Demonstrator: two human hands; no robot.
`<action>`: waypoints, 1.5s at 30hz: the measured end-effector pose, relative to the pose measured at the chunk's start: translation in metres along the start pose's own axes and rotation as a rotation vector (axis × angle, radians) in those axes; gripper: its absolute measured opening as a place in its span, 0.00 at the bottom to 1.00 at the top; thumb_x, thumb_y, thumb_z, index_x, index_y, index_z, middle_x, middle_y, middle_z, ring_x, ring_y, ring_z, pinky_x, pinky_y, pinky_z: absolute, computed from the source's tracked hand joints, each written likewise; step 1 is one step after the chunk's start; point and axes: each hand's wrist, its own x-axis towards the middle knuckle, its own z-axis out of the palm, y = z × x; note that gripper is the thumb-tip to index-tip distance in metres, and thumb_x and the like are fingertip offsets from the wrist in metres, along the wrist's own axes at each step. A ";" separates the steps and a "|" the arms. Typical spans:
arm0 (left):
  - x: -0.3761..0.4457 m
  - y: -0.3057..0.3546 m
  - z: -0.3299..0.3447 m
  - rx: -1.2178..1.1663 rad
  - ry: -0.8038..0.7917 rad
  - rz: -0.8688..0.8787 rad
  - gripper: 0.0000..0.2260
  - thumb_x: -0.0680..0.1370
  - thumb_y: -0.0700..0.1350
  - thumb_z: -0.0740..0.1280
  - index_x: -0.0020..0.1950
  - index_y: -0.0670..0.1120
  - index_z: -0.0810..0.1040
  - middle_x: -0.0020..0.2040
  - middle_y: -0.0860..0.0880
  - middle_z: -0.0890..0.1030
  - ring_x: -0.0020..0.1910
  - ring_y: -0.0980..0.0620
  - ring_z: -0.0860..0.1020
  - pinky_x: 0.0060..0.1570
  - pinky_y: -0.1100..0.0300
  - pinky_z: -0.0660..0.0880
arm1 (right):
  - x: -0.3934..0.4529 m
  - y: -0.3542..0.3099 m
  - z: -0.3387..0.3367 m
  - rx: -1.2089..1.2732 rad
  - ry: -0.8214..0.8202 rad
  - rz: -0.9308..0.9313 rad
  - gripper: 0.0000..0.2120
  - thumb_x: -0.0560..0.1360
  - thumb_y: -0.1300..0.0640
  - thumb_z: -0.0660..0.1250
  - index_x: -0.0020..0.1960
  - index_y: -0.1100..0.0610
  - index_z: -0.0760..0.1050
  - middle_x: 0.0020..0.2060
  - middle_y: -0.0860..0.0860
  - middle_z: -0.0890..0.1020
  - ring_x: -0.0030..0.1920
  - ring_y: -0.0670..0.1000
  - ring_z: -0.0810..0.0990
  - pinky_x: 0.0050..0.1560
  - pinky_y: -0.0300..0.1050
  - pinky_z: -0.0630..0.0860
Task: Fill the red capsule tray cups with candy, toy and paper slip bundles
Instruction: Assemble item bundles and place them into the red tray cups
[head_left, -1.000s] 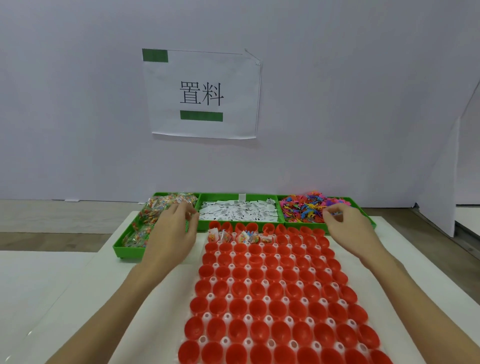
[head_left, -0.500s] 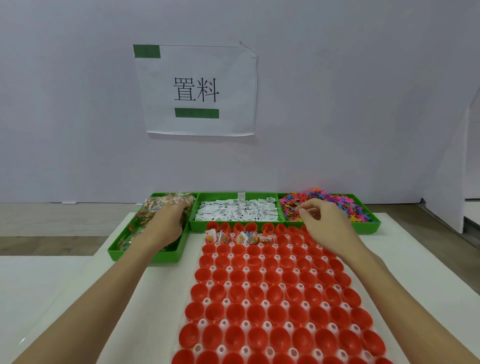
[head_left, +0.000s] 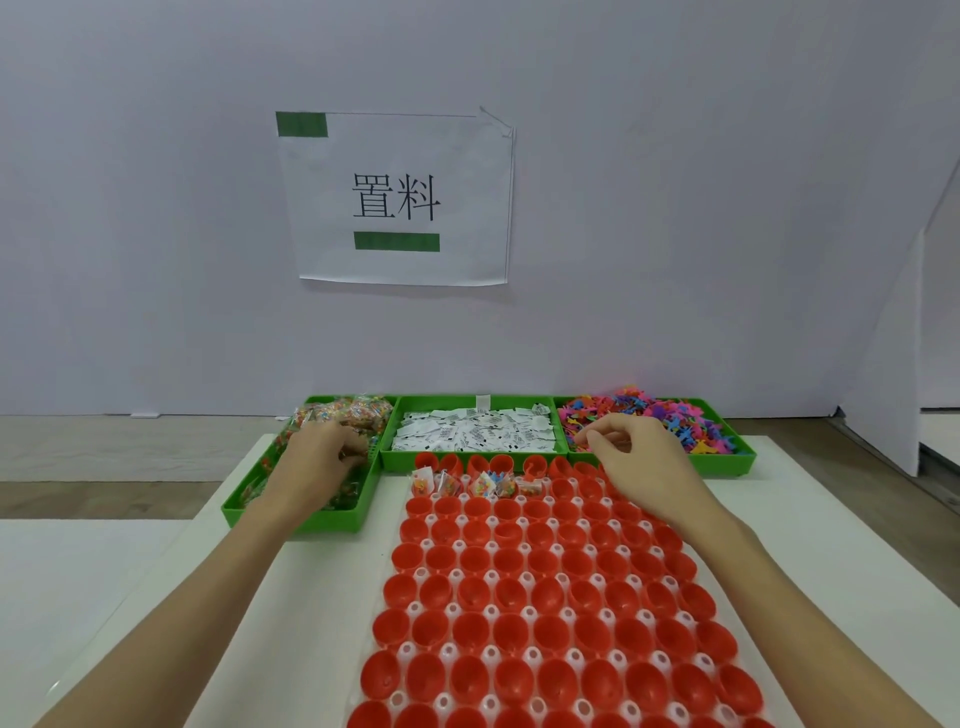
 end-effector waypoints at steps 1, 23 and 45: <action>-0.002 0.000 -0.003 -0.007 0.018 -0.004 0.07 0.76 0.34 0.73 0.53 0.42 0.88 0.45 0.45 0.88 0.43 0.46 0.85 0.53 0.53 0.80 | 0.000 0.000 0.000 0.001 -0.004 0.000 0.09 0.81 0.56 0.65 0.50 0.49 0.84 0.45 0.42 0.84 0.48 0.38 0.79 0.43 0.28 0.68; -0.099 0.074 -0.016 -0.595 0.177 0.224 0.14 0.74 0.40 0.78 0.55 0.55 0.83 0.42 0.58 0.84 0.44 0.56 0.82 0.46 0.66 0.76 | 0.061 -0.024 0.046 -0.372 -0.155 -0.128 0.09 0.80 0.58 0.69 0.56 0.60 0.85 0.55 0.55 0.86 0.51 0.51 0.84 0.54 0.40 0.76; -0.101 0.059 -0.011 -0.316 0.280 0.393 0.05 0.78 0.46 0.71 0.53 0.50 0.82 0.45 0.62 0.80 0.46 0.58 0.75 0.45 0.59 0.76 | 0.083 -0.022 0.070 -0.568 -0.205 -0.114 0.12 0.71 0.69 0.65 0.29 0.65 0.73 0.30 0.61 0.78 0.31 0.60 0.76 0.34 0.49 0.75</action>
